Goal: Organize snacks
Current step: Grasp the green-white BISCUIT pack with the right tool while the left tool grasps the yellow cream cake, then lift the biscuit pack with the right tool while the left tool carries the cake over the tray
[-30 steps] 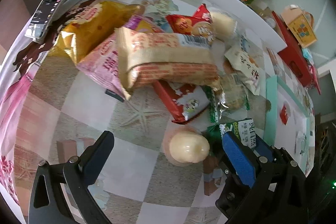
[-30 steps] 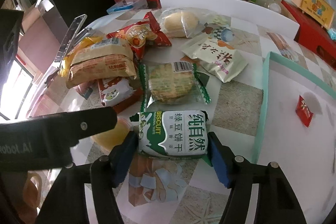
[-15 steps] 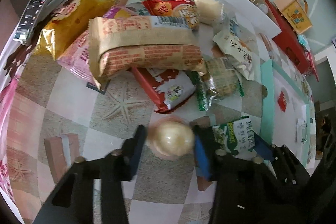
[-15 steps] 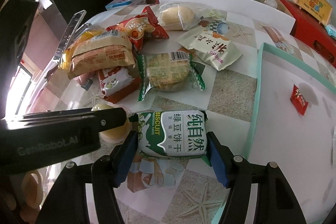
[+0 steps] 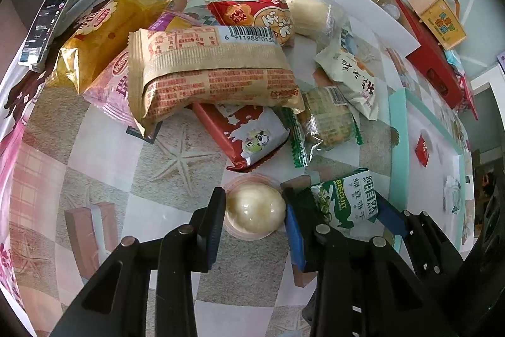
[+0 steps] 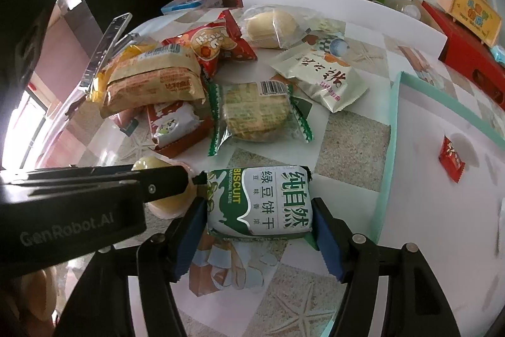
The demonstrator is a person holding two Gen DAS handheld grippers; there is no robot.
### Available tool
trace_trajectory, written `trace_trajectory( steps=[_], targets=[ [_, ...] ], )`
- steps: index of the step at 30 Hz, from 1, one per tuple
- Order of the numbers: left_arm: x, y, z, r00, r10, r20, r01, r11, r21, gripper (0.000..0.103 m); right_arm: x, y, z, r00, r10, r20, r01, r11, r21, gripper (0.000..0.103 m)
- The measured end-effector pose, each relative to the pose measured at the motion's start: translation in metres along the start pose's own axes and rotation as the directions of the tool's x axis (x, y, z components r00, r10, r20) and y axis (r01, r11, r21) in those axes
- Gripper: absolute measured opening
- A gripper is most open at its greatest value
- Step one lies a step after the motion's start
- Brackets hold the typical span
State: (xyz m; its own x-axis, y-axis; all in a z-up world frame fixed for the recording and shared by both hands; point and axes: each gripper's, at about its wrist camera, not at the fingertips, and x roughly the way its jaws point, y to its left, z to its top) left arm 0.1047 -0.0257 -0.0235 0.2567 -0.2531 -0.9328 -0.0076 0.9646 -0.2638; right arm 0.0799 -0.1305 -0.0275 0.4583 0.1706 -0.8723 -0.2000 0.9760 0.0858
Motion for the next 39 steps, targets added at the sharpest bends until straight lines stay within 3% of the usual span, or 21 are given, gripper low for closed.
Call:
trace_trajectory(
  steps=[12, 19, 21, 22, 27, 39],
  targets=[
    [-0.014, 0.009, 0.002, 0.999, 0.005, 0.041, -0.004, 1.0, -0.025, 0.035, -0.012, 0.006, 0.001, 1.0, 0.019, 0.018, -0.019, 1.0, -0.021, 0.064],
    [-0.033, 0.008, 0.006, 0.995, -0.009, 0.104, 0.012, 1.0, -0.024, 0.034, -0.031, 0.002, 0.003, 0.998, 0.029, 0.056, -0.028, 1.0, -0.004, 0.064],
    [-0.041, 0.007, 0.007, 0.992, -0.015, 0.127, 0.017, 1.0, -0.017, 0.032, -0.037, 0.001, 0.003, 0.997, 0.031, 0.066, -0.031, 1.0, -0.001, 0.064],
    [-0.044, 0.005, 0.007, 0.991, -0.02, 0.136, 0.022, 1.0, -0.012, 0.026, -0.038, 0.001, 0.003, 0.997, 0.03, 0.068, -0.03, 1.0, 0.0, 0.064],
    [-0.056, -0.009, 0.007, 0.984, -0.04, 0.173, 0.036, 0.999, 0.03, 0.025, -0.045, -0.009, 0.002, 0.997, 0.007, 0.077, -0.008, 1.0, 0.011, 0.064],
    [-0.034, 0.001, 0.004, 0.994, -0.055, 0.092, 0.056, 0.998, -0.005, 0.026, -0.043, -0.012, -0.004, 0.999, 0.005, 0.042, -0.006, 1.0, 0.014, 0.064]
  ],
)
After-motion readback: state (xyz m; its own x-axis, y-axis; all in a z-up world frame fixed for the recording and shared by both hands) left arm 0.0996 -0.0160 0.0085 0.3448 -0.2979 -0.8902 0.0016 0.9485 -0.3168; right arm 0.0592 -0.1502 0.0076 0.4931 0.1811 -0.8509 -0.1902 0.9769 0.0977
